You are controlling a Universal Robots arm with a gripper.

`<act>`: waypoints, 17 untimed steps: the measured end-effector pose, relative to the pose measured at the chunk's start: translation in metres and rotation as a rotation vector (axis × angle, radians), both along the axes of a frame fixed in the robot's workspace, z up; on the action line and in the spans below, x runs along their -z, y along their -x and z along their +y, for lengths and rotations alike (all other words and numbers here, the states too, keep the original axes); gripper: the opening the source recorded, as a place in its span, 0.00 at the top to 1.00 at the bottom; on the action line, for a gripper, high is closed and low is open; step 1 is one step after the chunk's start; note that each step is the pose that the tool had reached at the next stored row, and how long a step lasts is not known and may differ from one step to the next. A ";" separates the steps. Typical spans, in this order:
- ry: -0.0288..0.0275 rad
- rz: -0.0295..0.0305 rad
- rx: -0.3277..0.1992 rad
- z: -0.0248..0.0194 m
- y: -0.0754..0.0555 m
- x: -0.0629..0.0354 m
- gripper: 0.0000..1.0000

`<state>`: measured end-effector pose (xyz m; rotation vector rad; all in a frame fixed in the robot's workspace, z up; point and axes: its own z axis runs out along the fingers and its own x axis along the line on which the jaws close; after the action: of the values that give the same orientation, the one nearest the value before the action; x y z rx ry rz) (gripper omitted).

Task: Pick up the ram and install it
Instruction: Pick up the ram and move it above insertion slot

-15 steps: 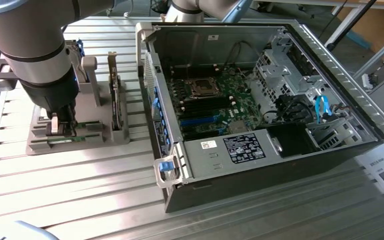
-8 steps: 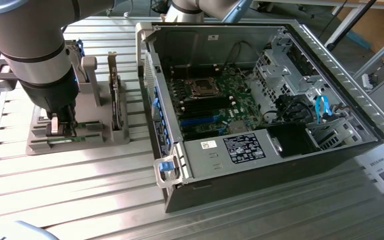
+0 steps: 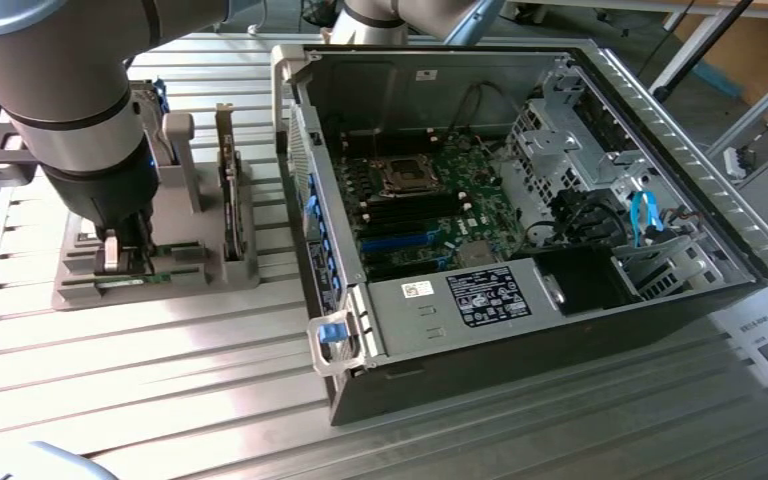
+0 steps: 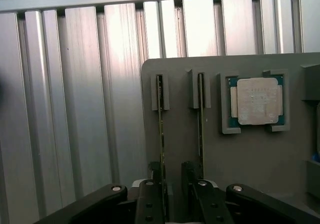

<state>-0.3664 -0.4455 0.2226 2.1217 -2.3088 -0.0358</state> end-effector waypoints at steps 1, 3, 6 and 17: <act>0.0000 0.0000 0.000 0.0000 0.000 0.0000 0.70; 0.0001 0.0000 0.000 0.0000 0.000 0.0000 0.70; -0.0001 -0.0003 0.000 0.0000 0.000 0.0004 0.70; 0.0000 -0.0002 0.000 -0.0018 0.000 0.0051 0.70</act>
<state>-0.3664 -0.4473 0.2175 2.1217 -2.3089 -0.0357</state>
